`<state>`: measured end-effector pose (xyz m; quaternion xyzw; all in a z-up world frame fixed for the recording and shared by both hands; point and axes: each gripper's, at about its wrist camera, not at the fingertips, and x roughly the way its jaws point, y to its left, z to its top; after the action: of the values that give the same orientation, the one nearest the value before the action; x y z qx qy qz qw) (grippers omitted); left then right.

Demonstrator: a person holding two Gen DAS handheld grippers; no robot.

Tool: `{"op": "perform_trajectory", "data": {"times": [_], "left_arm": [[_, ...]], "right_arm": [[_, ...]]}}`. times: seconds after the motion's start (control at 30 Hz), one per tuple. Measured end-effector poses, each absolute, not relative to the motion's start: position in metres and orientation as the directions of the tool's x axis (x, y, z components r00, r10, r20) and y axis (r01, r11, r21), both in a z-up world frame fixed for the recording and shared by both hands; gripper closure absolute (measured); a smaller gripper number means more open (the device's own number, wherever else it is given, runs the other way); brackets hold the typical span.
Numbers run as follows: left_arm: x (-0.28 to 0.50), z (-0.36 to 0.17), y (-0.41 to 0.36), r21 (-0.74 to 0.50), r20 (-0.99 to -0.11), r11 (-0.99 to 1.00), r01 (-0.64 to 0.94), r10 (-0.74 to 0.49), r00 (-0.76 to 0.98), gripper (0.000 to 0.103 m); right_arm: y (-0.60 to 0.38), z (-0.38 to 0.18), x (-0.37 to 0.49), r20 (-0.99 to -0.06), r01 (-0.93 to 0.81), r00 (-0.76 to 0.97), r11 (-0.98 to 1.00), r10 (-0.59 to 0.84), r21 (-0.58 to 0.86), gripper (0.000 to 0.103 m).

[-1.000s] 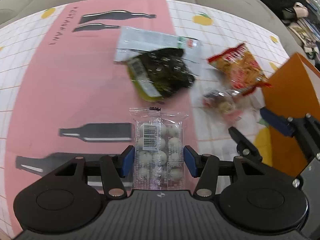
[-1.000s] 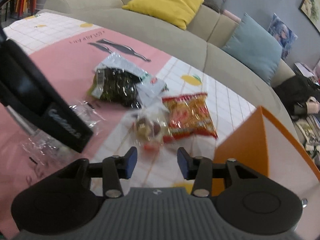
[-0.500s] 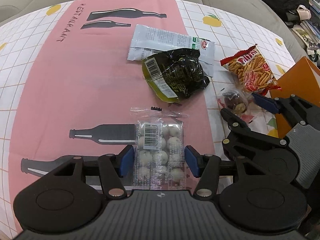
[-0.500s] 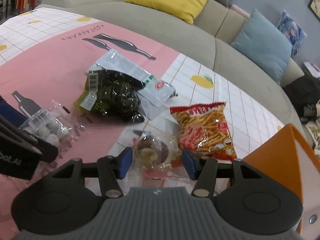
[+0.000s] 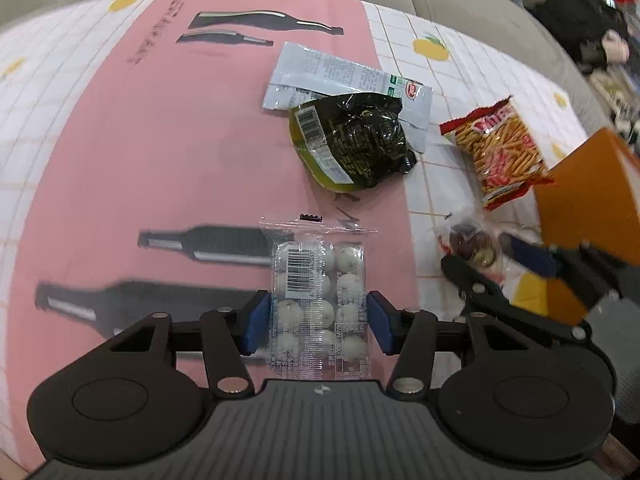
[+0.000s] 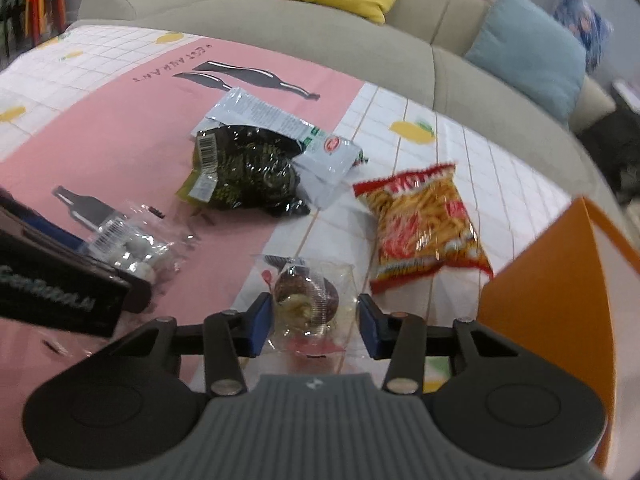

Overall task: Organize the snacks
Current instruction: 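Lift both clear packets and carry them over the orange box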

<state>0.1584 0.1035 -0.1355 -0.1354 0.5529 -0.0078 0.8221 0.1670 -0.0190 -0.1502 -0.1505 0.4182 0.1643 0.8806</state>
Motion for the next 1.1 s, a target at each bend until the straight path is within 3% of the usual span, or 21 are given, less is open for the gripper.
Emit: {"op": "perform_trajectory", "data": {"times": [0.17,0.5,0.73,1.1], "left_arm": [[0.138,-0.125,0.109,-0.320,-0.882,0.932,-0.173,-0.226,0.414,0.045],[0.113,-0.062,0.097,-0.386,-0.813,0.915,-0.116,-0.278,0.512,0.045],[0.107,-0.014,0.058,-0.406,-0.761,0.914,0.007,-0.342,0.552,0.045],[0.124,0.017,-0.044,-0.361,-0.772,0.906,0.222,-0.424,0.474,0.045]], "right_arm": [[-0.034,-0.125,0.146,-0.787,-0.373,0.583,0.927,0.201,-0.039,0.059],[-0.068,-0.062,0.097,-0.718,-0.336,0.661,0.942,0.218,-0.024,0.059],[-0.112,-0.025,0.075,-0.680,-0.295,0.705,0.955,0.198,-0.027,0.059],[-0.203,0.000,0.062,-0.678,-0.211,0.723,0.977,0.132,-0.034,0.058]]}}
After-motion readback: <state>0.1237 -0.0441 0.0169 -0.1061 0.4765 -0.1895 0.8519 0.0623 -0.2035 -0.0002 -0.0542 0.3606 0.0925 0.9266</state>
